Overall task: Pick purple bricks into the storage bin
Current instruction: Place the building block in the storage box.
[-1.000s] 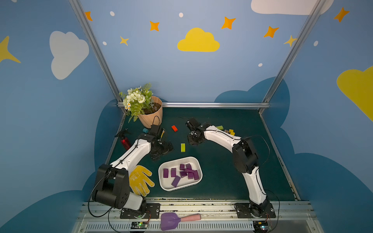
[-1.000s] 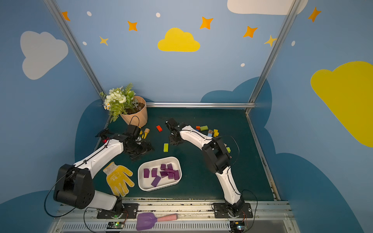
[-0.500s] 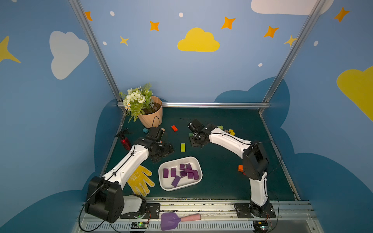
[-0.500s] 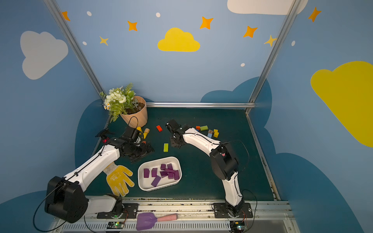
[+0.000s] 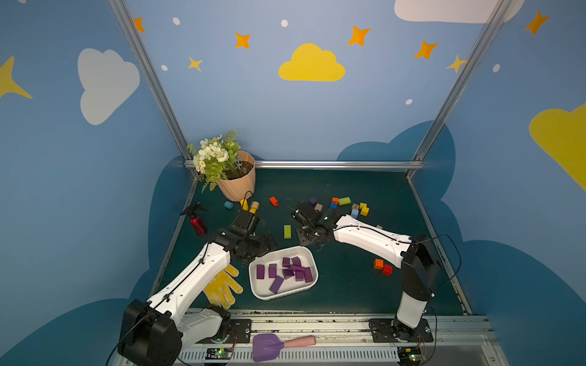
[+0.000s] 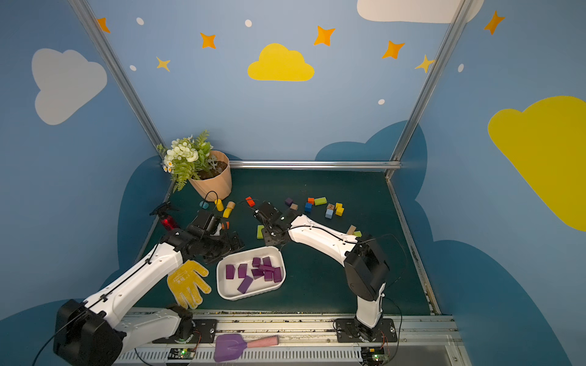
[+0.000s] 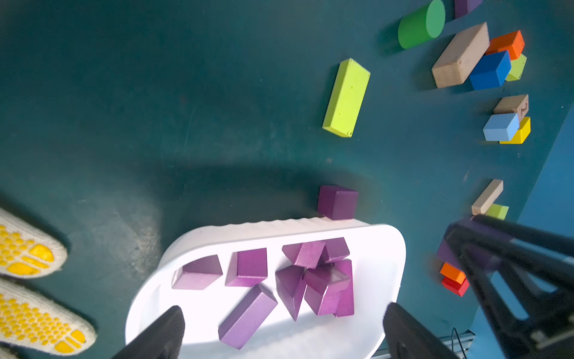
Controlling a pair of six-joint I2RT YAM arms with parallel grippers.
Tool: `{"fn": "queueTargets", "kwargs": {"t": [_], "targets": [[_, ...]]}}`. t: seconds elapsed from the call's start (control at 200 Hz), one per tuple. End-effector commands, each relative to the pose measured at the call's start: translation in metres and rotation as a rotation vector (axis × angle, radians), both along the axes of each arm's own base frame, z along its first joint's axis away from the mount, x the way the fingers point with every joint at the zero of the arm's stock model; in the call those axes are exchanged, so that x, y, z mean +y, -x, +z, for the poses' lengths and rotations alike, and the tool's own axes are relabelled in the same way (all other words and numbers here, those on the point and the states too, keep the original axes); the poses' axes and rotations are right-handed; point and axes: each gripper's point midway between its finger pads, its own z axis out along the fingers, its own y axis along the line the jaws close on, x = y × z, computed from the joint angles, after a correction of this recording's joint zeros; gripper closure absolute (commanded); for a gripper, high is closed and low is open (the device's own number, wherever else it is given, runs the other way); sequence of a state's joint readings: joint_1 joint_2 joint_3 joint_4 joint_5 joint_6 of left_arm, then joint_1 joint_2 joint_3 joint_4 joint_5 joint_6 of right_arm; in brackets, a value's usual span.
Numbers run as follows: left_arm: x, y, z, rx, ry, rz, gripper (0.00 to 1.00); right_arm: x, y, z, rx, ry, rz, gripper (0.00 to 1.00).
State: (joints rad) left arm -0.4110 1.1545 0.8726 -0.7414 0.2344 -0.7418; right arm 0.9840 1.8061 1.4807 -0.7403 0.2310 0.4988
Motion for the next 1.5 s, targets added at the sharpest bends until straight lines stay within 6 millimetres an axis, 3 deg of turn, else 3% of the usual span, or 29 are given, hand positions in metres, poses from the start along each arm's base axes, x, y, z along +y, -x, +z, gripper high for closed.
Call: {"fn": "queueTargets", "kwargs": {"t": [0.0, 0.421, 0.986, 1.327, 1.492], "targets": [[-0.001, 0.001, 0.002, -0.01, 0.015, 0.023, 0.0, -0.003, 0.013, 0.008, -0.015, -0.011, -0.017, 0.66], [-0.017, 0.003, 0.013, -0.039, 0.144, 0.026, 0.0, -0.001, 0.052, -0.014, 0.012, 0.01, 0.01, 0.65], [-0.019, 0.001, 0.005, -0.013, 0.141, 0.03, 0.0, -0.001, 0.059, -0.04, 0.016, 0.083, 0.02, 0.64], [0.004, 0.003, -0.003, 0.001, 0.048, 0.116, 0.0, 0.009, 0.056, -0.049, 0.009, 0.101, 0.012, 0.63], [0.024, 0.001, -0.009, 0.0, -0.034, 0.187, 0.0, 0.011, 0.054, -0.053, -0.014, 0.118, -0.011, 0.63]]}}
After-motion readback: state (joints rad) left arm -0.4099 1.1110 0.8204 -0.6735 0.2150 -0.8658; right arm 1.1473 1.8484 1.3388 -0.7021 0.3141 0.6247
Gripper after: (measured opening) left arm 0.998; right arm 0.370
